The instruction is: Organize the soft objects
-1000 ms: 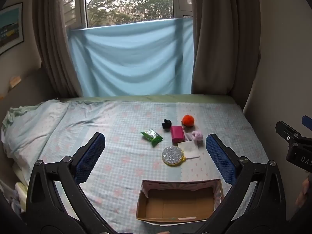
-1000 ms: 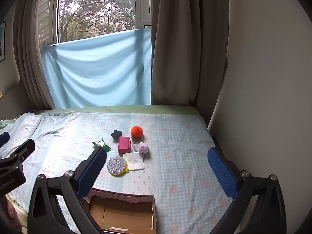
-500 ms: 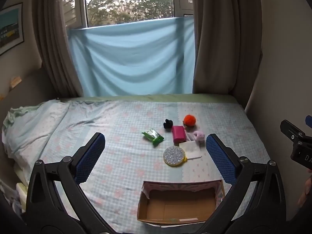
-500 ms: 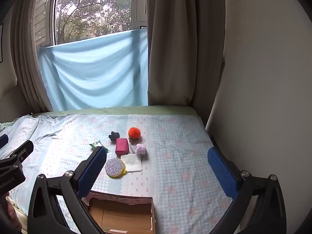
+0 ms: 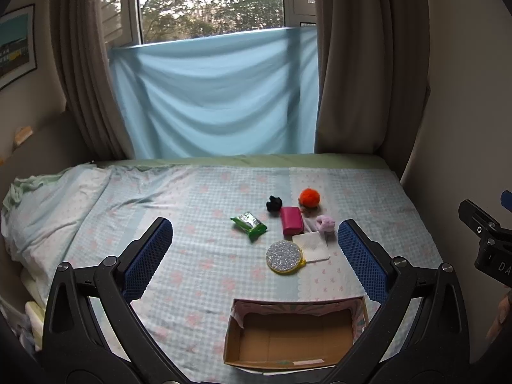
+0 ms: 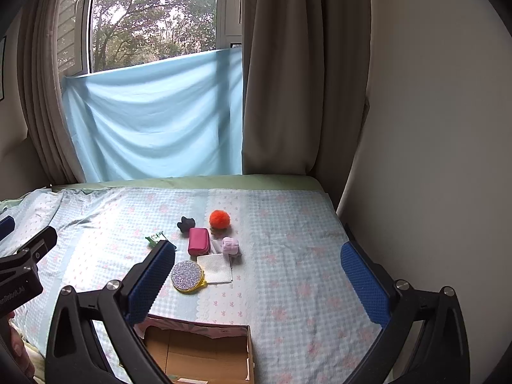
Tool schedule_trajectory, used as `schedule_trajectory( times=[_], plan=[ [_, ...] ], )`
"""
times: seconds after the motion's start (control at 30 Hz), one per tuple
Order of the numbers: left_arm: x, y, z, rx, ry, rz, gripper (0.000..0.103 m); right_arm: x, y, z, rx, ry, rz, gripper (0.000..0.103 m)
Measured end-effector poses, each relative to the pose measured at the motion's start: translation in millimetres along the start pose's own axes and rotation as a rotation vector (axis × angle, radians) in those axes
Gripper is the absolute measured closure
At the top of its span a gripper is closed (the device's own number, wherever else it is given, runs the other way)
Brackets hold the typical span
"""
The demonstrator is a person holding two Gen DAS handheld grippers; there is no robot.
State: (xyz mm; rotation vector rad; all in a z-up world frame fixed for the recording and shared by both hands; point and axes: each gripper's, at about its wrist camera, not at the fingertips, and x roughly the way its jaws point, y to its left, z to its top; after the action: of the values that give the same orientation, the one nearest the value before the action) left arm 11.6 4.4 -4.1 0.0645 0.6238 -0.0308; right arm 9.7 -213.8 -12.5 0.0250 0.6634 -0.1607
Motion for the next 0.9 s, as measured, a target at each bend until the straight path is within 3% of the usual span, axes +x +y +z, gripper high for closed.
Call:
schedule_trajectory(
  times=[0.9],
  plan=[
    [9.8, 8.1, 0.8, -0.015, 0.036, -0.011, 0.001, 5.7, 11.8, -2.9, -0.029, -0.01, 0.016, 0.0]
  ],
)
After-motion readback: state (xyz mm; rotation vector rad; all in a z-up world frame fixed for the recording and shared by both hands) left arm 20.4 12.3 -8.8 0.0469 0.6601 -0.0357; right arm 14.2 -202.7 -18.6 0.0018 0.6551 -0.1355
